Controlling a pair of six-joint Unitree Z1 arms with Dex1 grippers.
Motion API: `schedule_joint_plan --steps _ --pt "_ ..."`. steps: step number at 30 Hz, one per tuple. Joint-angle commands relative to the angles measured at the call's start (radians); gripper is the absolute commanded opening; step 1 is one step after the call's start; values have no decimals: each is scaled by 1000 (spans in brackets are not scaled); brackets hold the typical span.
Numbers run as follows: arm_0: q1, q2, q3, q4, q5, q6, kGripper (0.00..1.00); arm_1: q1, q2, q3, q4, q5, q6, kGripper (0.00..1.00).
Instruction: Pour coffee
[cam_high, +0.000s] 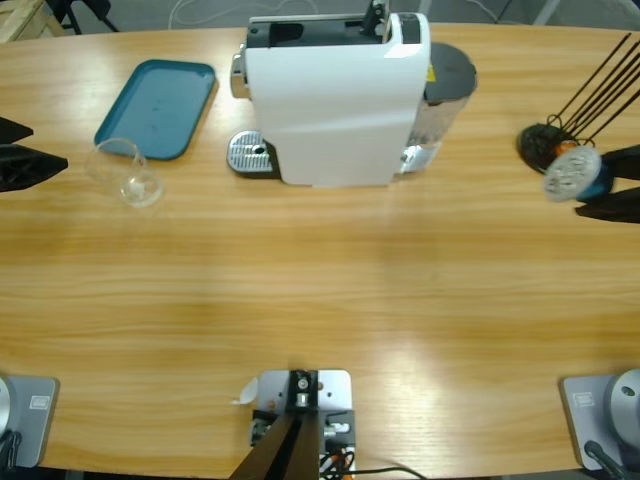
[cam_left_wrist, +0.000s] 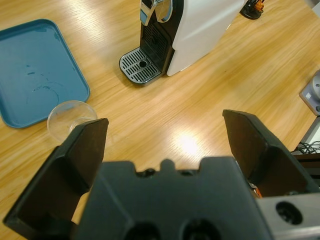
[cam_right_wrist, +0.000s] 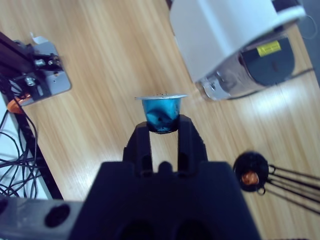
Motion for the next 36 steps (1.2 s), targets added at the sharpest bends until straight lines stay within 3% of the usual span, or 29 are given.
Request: schedule_joint_plan --steps 1,19,36 --pt "7 -3 82 -127 10 -4 1000 25 225 -107 -30 58 -125 0" --pt "7 94 113 -210 47 137 1000 25 681 -571 42 35 -377 0" --pt "7 87 217 -310 46 136 1000 -67 821 -814 64 -5 -457 0"
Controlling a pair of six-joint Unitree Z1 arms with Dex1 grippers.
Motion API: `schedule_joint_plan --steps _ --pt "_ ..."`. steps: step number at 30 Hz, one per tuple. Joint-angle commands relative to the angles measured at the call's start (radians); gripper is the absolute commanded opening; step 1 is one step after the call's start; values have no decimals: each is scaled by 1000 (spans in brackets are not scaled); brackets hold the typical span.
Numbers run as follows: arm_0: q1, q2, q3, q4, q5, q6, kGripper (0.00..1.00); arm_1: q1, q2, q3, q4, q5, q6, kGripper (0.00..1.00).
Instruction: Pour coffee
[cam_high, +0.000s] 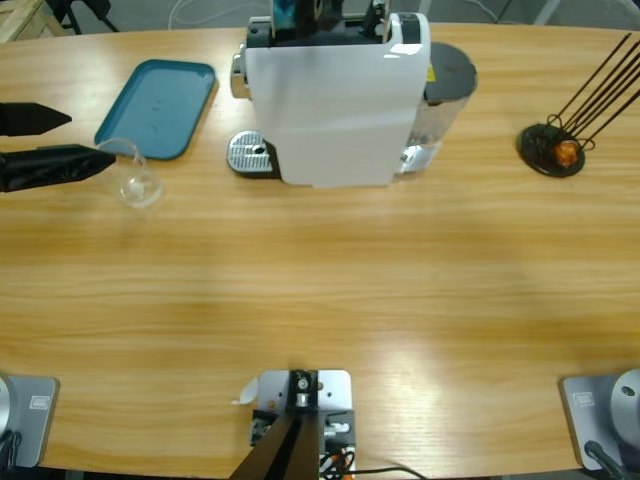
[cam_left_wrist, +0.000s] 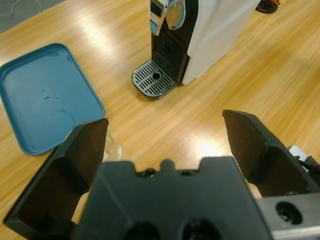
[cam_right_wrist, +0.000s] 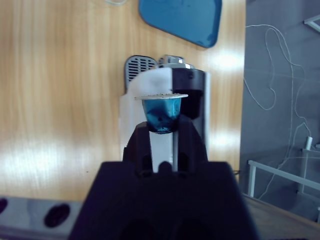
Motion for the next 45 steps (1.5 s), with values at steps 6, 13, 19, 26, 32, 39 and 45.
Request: schedule_joint_plan --steps 6,13,19,26,32,39,45 --pt "6 15 91 -66 12 17 1000 -32 147 -74 24 -11 -25 0" --pt "6 6 108 -77 13 17 1000 -32 192 -139 47 -18 -28 0" --pt "6 -16 117 -83 44 17 1000 -32 219 -171 82 -41 -35 0" --pt "6 -24 136 -105 44 17 1000 -40 217 -171 100 -73 -46 0" --pt "6 -36 150 -112 49 16 1000 -41 245 -177 103 -76 -45 0" --pt "6 -35 152 -117 49 15 1000 -30 273 -206 120 -72 -36 41" --pt "6 -38 153 -117 49 15 1000 -20 285 -205 141 -68 -25 251"
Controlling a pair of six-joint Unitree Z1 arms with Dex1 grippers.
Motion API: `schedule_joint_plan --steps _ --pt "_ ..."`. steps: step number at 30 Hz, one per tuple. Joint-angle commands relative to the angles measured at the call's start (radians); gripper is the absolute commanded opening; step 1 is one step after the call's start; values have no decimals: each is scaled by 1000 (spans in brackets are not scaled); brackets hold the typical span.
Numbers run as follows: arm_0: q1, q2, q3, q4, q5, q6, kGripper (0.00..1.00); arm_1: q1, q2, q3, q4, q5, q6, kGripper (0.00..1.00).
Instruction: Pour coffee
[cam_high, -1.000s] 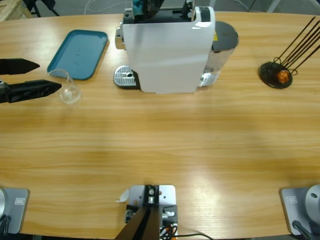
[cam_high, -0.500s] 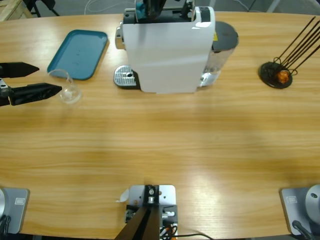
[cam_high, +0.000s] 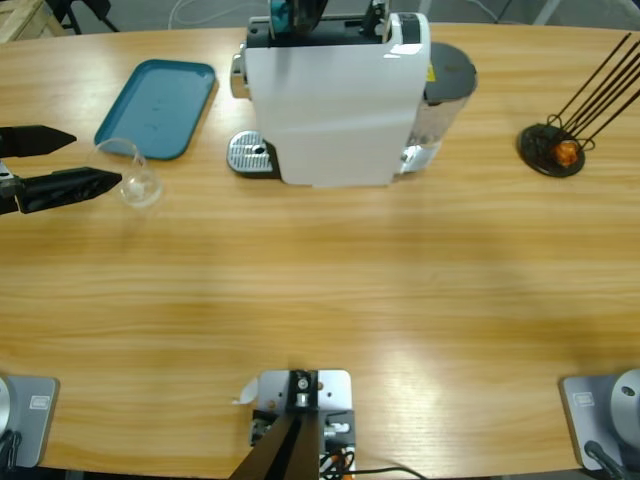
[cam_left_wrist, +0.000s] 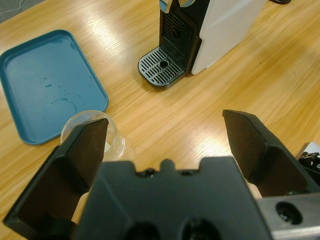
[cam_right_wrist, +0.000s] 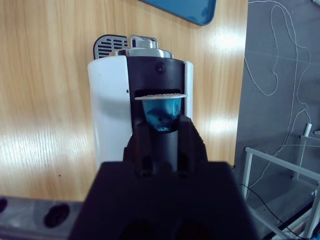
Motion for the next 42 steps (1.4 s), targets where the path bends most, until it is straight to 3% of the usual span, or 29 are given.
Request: schedule_joint_plan --steps 1,2,3,11,15,18,20,21,23,25,26,30,31,35,42 --pt "6 -24 38 -14 13 15 1000 12 92 14 35 -9 13 327" --pt "6 -24 38 -15 13 15 1000 13 93 14 37 -4 24 447" --pt "6 -24 38 -15 15 15 1000 13 93 14 39 0 31 489" --pt "6 -24 42 -17 15 14 1000 19 83 10 63 -11 34 499" --pt "6 -27 41 -20 15 14 1000 77 25 -55 107 -55 67 545" --pt "6 -43 52 -18 17 12 1000 127 -28 -76 109 -60 141 669" --pt "6 -42 53 -19 19 12 1000 156 -63 -89 120 -16 170 908" --pt "6 -41 53 -20 19 12 1000 167 -84 -93 126 9 187 982" --pt "6 -39 53 -20 21 12 1000 181 -134 -96 141 62 245 992" --pt "6 -39 54 -20 20 12 1000 184 -174 -110 179 79 273 923" --pt "6 -40 53 -20 19 12 1000 184 -194 -122 203 84 276 825" --pt "6 -56 43 -20 20 4 1000 184 -294 -134 279 74 299 89" --pt "6 -64 41 -20 22 3 1000 184 -326 -129 289 71 323 0" --pt "6 -64 53 -19 34 3 1000 166 -403 -10 283 22 356 0" --pt "6 -47 49 -20 26 3 1000 88 -518 245 121 -38 606 0"
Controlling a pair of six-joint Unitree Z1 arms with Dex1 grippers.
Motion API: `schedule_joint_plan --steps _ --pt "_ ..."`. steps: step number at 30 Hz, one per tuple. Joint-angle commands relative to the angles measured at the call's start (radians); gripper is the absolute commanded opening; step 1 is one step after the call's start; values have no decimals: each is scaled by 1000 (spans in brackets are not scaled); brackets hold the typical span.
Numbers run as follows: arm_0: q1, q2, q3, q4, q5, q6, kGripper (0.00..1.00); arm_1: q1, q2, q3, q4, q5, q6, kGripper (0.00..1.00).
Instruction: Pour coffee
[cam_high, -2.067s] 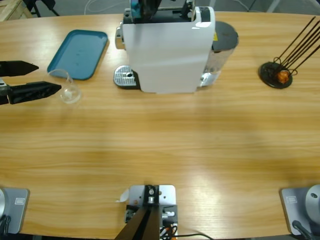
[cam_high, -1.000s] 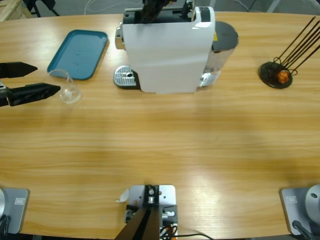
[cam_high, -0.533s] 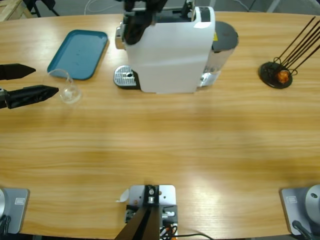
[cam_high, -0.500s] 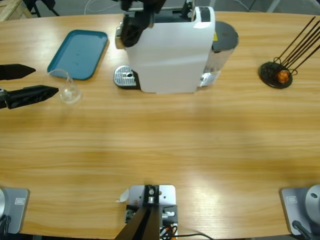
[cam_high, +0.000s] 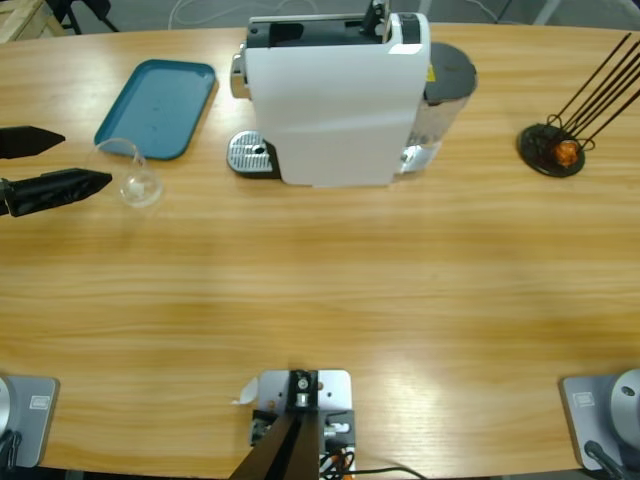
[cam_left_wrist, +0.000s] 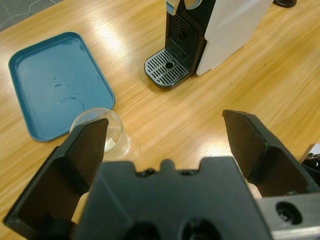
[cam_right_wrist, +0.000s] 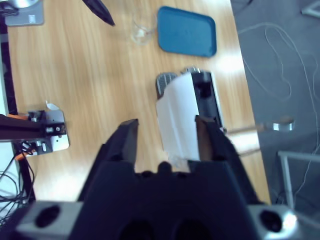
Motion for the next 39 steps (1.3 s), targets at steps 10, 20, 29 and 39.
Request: schedule_joint_plan --steps 10,20,29,39 --pt "6 5 19 -22 3 3 1000 -81 -204 668 -662 -326 274 0" --pt "6 19 19 -28 1 2 1000 -54 -164 730 -801 -538 248 0" --pt "6 22 31 -28 6 15 1000 -53 -97 729 -868 -564 207 0" --pt "6 32 34 -31 1 14 1000 -43 -4 664 -897 -543 189 0"
